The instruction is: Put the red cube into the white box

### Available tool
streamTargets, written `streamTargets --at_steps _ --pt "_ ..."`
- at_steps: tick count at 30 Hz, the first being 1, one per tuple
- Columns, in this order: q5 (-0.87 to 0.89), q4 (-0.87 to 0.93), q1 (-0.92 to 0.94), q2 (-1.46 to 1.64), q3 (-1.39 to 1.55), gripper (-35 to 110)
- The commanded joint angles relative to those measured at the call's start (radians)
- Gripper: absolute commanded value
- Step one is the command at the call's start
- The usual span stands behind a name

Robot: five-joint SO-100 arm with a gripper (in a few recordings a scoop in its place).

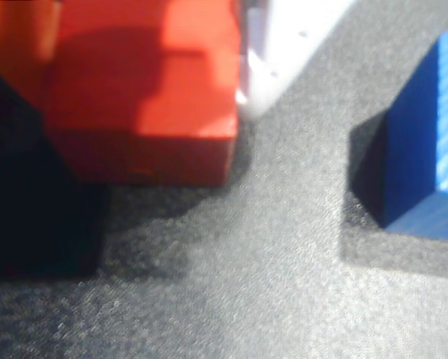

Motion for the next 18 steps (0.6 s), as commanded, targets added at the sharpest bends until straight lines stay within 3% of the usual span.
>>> streamTargets --at_steps 1,5,9,13,18 --pt "0.005 0.000 0.017 0.048 -0.012 0" --pt "0.017 0.091 0.043 0.123 -0.044 0" --pt "0.049 0.322 0.095 0.221 -0.160 0" --pt "0.198 0.578 0.164 0.328 -0.273 0" --pt "0.328 0.776 0.373 0.485 -0.267 0"
